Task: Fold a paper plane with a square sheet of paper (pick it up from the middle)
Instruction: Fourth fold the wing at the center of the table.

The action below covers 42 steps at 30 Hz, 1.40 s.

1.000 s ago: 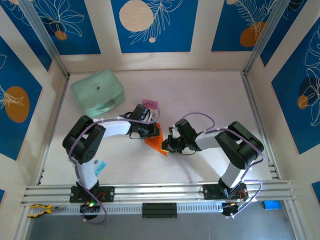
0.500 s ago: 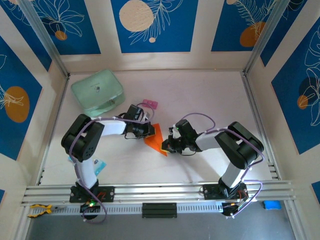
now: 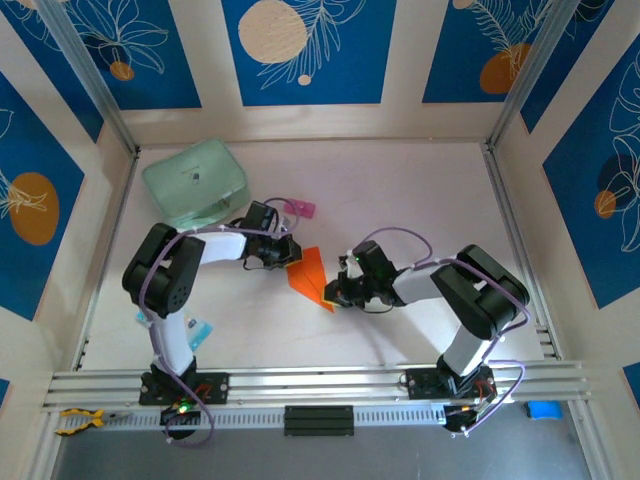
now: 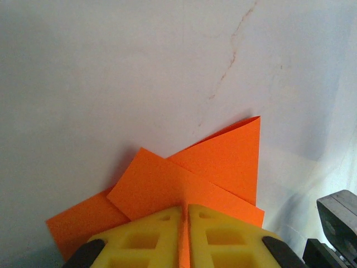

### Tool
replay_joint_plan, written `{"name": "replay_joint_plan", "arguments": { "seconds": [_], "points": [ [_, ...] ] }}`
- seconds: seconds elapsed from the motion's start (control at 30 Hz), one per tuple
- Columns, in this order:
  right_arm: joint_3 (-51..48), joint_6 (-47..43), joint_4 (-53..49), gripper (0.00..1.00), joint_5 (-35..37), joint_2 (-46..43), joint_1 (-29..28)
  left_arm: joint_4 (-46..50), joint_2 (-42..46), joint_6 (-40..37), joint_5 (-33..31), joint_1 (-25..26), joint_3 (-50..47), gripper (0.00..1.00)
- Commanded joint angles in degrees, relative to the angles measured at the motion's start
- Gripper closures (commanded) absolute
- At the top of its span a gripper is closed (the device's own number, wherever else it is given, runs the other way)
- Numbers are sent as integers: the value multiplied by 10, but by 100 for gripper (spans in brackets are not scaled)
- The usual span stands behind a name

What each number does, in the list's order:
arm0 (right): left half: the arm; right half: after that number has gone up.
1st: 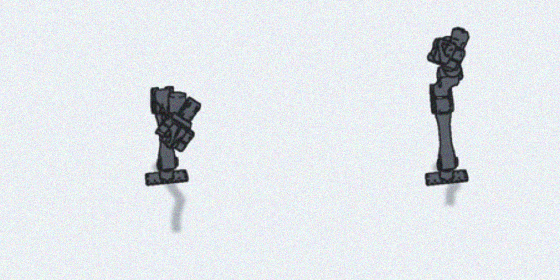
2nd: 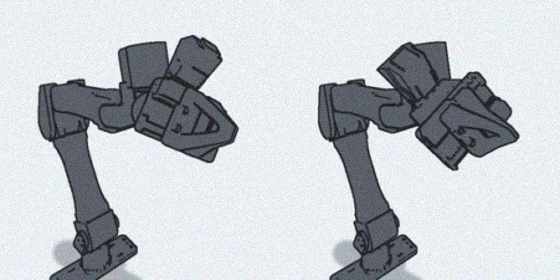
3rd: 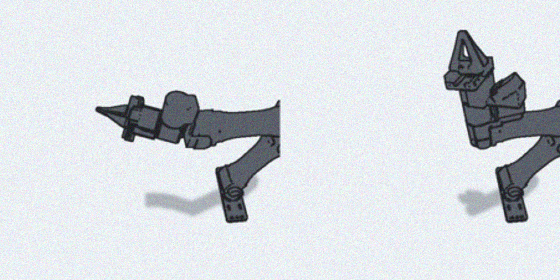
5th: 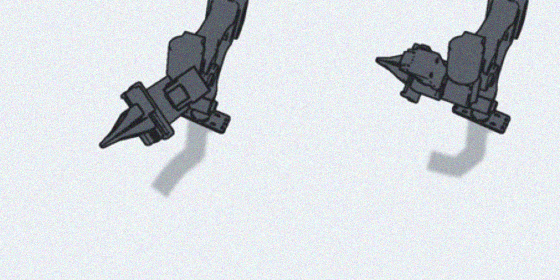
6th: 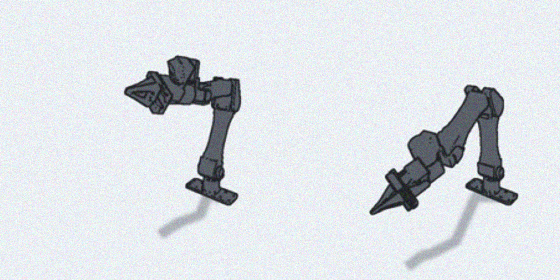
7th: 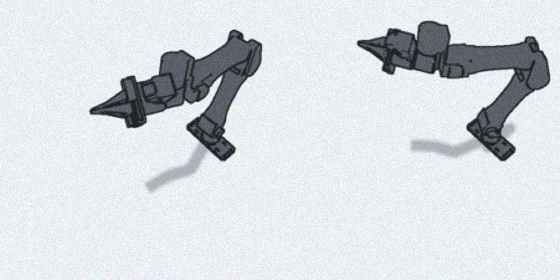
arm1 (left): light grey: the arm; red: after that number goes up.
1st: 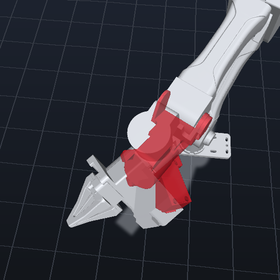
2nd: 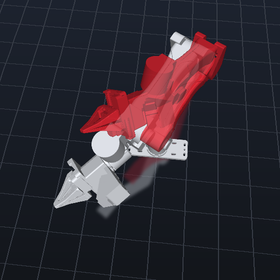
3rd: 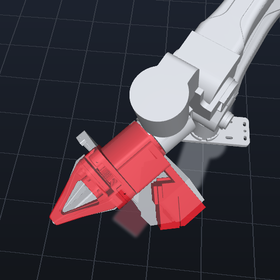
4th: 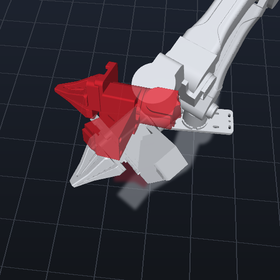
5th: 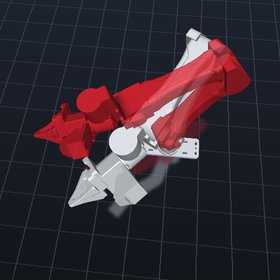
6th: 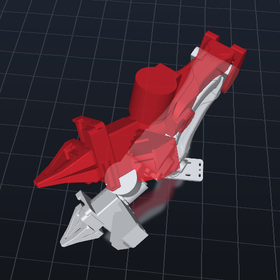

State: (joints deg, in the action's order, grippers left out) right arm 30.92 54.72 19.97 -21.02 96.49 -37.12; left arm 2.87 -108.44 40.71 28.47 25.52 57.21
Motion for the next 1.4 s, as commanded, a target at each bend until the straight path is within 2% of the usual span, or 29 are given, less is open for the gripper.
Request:
{"name": "replay_joint_plan", "arguments": {
  "seconds": [0.0, 0.2, 0.4, 0.67, 1.1, 1.2, 1.37],
  "points": [
    [-40, -1, -122, 100, -1, 13, -3, 26, -21, -17, -53, -30, 15, 85],
    [-43, -3, -121, 100, -3, 14, -3, 44, -22, -22, -63, -39, 28, 85],
    [-32, -5, -131, 100, -3, 3, -3, 29, -21, -13, -24, -38, 15, 85],
    [74, -37, -216, 100, 21, -61, -3, 26, -6, -14, -10, -35, -11, 85],
    [298, -88, -303, 100, 17, 133, -4, 22, -5, -14, -6, -35, -11, 86],
    [289, -98, -327, 100, 30, 155, -2, 22, -5, -14, -9, -36, -9, 85],
    [224, -103, -312, 100, 17, 147, -3, 32, -4, -23, -30, -42, 11, 85]
  ]
}}
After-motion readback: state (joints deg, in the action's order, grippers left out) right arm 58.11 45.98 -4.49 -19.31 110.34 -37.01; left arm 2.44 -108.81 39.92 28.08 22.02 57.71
